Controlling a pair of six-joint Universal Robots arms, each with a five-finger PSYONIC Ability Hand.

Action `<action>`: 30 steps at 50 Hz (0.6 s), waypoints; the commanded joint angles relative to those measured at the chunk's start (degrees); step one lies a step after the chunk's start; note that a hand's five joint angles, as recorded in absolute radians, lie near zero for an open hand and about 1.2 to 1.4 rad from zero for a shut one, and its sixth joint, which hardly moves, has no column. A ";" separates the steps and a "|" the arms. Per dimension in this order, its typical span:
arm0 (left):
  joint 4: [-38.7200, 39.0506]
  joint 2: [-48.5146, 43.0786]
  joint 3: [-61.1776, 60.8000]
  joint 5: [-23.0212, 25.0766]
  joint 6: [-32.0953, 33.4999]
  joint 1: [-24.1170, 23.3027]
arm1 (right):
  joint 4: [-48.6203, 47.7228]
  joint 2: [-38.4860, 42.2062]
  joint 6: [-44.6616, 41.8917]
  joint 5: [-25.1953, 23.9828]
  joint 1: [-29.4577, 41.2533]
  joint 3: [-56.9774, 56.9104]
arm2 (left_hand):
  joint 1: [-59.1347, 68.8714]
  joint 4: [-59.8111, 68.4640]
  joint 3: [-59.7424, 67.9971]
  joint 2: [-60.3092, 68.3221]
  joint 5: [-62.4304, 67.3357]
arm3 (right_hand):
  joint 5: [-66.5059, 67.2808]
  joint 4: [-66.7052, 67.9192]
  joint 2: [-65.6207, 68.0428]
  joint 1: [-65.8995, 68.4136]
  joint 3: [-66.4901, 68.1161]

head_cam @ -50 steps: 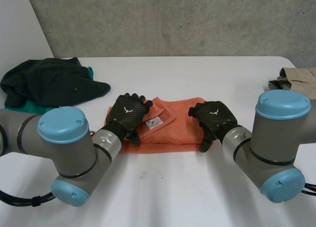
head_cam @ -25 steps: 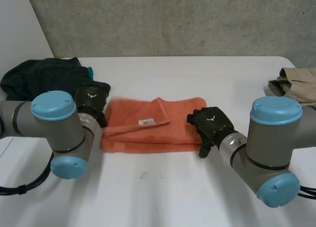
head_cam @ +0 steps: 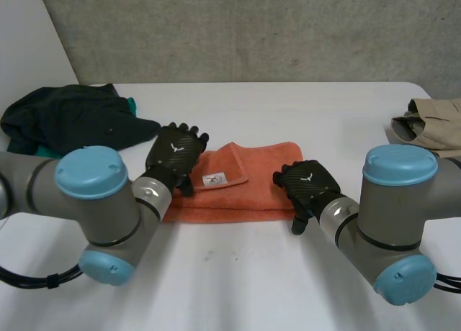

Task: Fold the laundry.

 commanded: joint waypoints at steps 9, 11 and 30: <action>-0.37 -10.71 14.89 -12.59 0.31 8.07 | -1.49 0.27 -1.26 1.55 -0.18 -0.02 | 3.37 4.07 3.78 3.91 4.61 | 10.39 10.69 11.47 13.55 10.55; -0.37 -10.54 14.45 -13.74 0.13 8.16 | -2.99 0.27 -1.34 2.08 0.00 0.15 | 3.21 3.90 3.61 3.74 4.44 | 12.24 12.54 13.32 15.40 12.40; -0.20 0.45 1.97 -11.63 -0.04 3.50 | -4.49 4.39 -4.94 2.79 -0.18 -1.87 | -0.83 -0.13 -0.43 -0.30 0.41 | 16.79 17.09 17.87 19.95 16.95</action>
